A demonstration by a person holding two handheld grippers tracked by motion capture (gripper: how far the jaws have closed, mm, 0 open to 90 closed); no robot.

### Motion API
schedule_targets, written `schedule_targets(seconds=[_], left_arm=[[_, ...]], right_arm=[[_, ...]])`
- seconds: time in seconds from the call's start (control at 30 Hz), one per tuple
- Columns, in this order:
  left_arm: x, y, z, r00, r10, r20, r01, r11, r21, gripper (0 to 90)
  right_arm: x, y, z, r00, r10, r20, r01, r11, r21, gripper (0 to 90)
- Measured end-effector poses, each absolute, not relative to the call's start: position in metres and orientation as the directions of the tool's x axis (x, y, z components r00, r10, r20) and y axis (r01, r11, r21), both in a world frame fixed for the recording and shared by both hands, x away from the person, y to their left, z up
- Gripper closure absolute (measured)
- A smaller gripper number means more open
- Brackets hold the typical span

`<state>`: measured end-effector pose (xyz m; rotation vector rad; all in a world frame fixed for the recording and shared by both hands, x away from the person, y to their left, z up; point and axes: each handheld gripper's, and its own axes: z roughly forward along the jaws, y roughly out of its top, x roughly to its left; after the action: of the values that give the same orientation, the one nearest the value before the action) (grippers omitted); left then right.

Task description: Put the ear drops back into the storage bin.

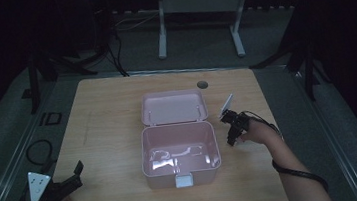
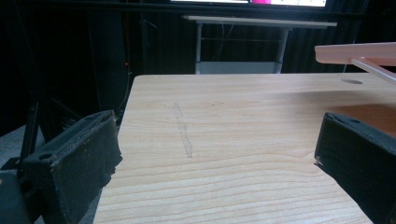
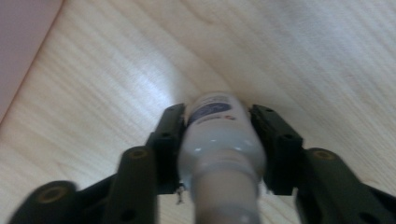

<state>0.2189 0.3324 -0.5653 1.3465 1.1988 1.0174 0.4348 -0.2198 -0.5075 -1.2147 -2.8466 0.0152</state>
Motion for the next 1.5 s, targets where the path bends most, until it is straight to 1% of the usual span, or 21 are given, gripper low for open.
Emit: schedule_targets(seconds=[0.07, 0.27, 0.33, 0.53, 0.77, 0.97, 1.2, 1.33, 1.4, 1.5], left_arm=[[0.219, 0.332, -0.565, 0.147, 0.989, -0.035, 0.126, 0.017, 0.992, 0.4], [0.219, 0.332, -0.565, 0.146, 0.989, -0.036, 0.127, 0.017, 0.992, 0.4], [0.219, 0.332, -0.565, 0.146, 0.989, -0.036, 0.128, 0.017, 0.992, 0.4], [0.219, 0.332, -0.565, 0.146, 0.989, -0.037, 0.129, 0.018, 0.991, 0.4], [0.219, 0.332, -0.565, 0.145, 0.989, -0.036, 0.129, 0.017, 0.991, 0.4], [0.219, 0.332, -0.565, 0.145, 0.989, -0.035, 0.129, 0.016, 0.992, 0.4], [0.219, 0.332, -0.565, 0.145, 0.989, -0.035, 0.131, 0.016, 0.991, 0.4], [0.219, 0.332, -0.565, 0.145, 0.989, -0.033, 0.133, 0.014, 0.991, 0.4], [0.219, 0.332, -0.565, 0.144, 0.989, -0.033, 0.133, 0.014, 0.991, 0.4], [0.219, 0.332, -0.565, 0.144, 0.989, -0.032, 0.133, 0.013, 0.991, 0.4]], right_arm=[[0.434, -0.218, -0.509, -0.697, 0.716, 0.032, 0.715, 0.698, -0.045, 58.0], [0.431, -0.217, -0.508, -0.735, 0.678, 0.010, 0.677, 0.734, -0.055, 59.1], [0.429, -0.218, -0.508, -0.747, 0.664, 0.020, 0.662, 0.747, -0.063, 59.1], [0.425, -0.223, -0.505, -0.783, 0.622, 0.014, 0.621, 0.782, -0.052, 59.2], [0.414, -0.226, -0.500, -0.855, 0.518, 0.008, 0.517, 0.855, -0.045, 59.3], [0.407, -0.228, -0.492, -0.886, 0.464, 0.008, 0.464, 0.886, -0.020, 59.4], [0.394, -0.230, -0.489, -0.932, 0.363, 0.006, 0.363, 0.932, -0.010, 59.4], [0.385, -0.231, -0.487, -0.955, 0.297, 0.017, 0.297, 0.955, -0.012, 59.4], [0.379, -0.232, -0.486, -0.967, 0.255, 0.006, 0.255, 0.967, -0.019, 59.4], [0.376, -0.233, -0.485, -0.973, 0.229, -0.003, 0.229, 0.973, -0.033, 59.4]])
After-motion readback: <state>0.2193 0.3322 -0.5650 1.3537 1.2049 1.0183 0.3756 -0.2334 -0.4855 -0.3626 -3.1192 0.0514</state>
